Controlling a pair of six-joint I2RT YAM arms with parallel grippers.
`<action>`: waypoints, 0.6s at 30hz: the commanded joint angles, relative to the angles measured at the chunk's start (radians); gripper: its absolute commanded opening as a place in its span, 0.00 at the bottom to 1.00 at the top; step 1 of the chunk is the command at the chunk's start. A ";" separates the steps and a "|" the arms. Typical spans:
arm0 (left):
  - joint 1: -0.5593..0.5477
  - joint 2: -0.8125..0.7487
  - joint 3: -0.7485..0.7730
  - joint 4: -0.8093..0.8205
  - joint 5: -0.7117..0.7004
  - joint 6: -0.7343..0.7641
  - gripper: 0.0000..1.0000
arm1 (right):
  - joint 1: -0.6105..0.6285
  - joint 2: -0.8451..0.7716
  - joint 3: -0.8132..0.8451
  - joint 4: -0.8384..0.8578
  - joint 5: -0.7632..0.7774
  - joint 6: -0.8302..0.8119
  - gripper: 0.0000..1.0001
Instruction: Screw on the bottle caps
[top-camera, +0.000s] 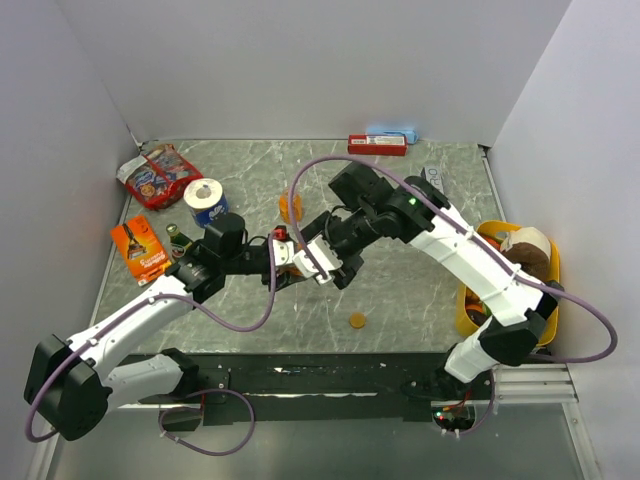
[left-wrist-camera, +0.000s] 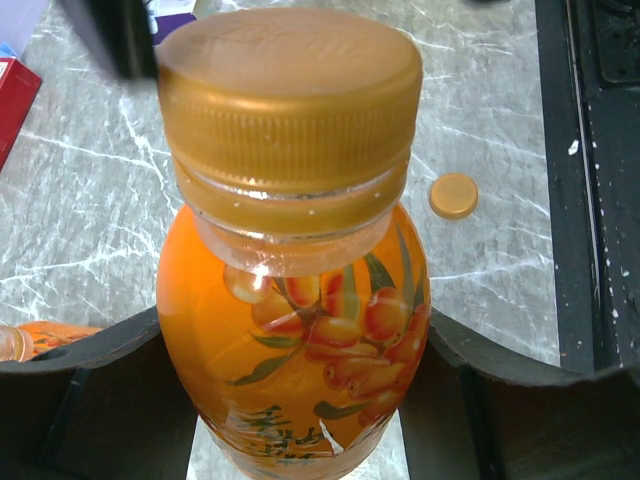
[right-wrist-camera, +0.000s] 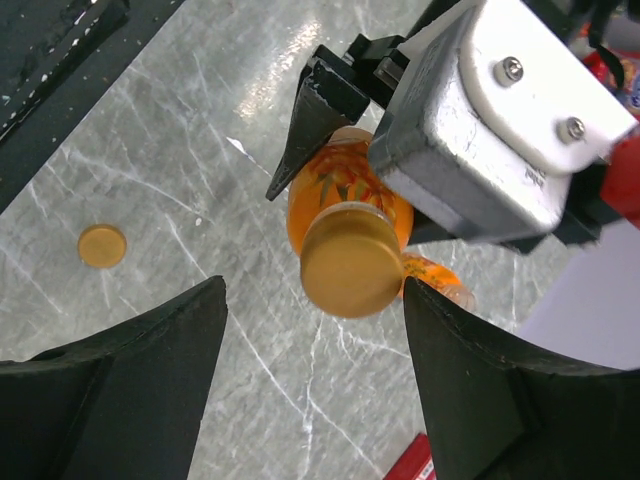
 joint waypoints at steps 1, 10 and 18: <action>-0.003 0.008 0.060 -0.022 0.042 0.057 0.01 | 0.011 0.007 0.052 0.017 -0.019 -0.018 0.77; -0.010 0.016 0.069 -0.016 0.035 0.057 0.01 | 0.016 0.034 0.072 0.015 -0.016 0.003 0.65; -0.011 0.009 0.071 -0.005 0.034 0.044 0.01 | 0.028 0.042 0.050 0.046 0.005 0.051 0.58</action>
